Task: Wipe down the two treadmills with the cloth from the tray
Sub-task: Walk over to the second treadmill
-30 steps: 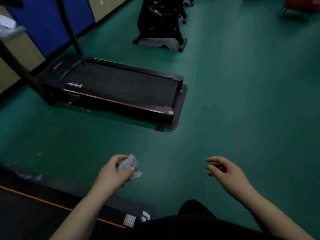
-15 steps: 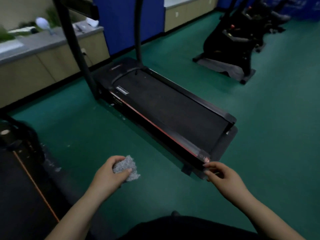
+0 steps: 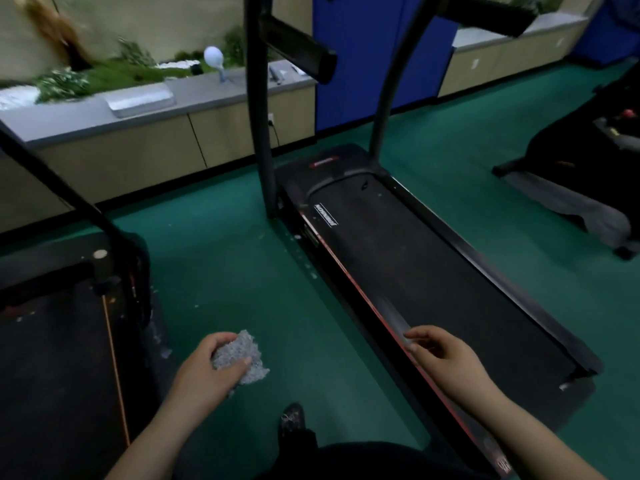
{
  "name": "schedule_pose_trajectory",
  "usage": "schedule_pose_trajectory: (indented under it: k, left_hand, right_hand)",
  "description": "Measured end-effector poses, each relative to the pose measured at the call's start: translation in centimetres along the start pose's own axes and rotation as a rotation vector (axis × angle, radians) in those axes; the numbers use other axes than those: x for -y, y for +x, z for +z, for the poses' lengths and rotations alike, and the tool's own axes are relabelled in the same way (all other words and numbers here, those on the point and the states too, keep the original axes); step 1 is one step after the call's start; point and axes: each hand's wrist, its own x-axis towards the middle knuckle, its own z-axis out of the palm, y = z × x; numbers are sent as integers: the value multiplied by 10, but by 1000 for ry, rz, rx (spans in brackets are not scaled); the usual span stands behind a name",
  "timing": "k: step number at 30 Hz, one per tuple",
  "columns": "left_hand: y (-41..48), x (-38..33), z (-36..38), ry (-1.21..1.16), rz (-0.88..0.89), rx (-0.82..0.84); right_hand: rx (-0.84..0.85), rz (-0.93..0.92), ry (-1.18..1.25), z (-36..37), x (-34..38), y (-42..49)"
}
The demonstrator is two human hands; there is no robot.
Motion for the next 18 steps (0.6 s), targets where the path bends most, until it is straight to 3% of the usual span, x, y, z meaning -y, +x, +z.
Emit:
schedule_pose_trajectory:
  k: [9,18]
  left_hand:
    - [156,-61,-64,38,44,-21]
    - [302,-107,-65,-7,8,6]
  right_hand:
    - [-11,-32,54,33,94,149]
    - [20,-19,-1,37,134,294]
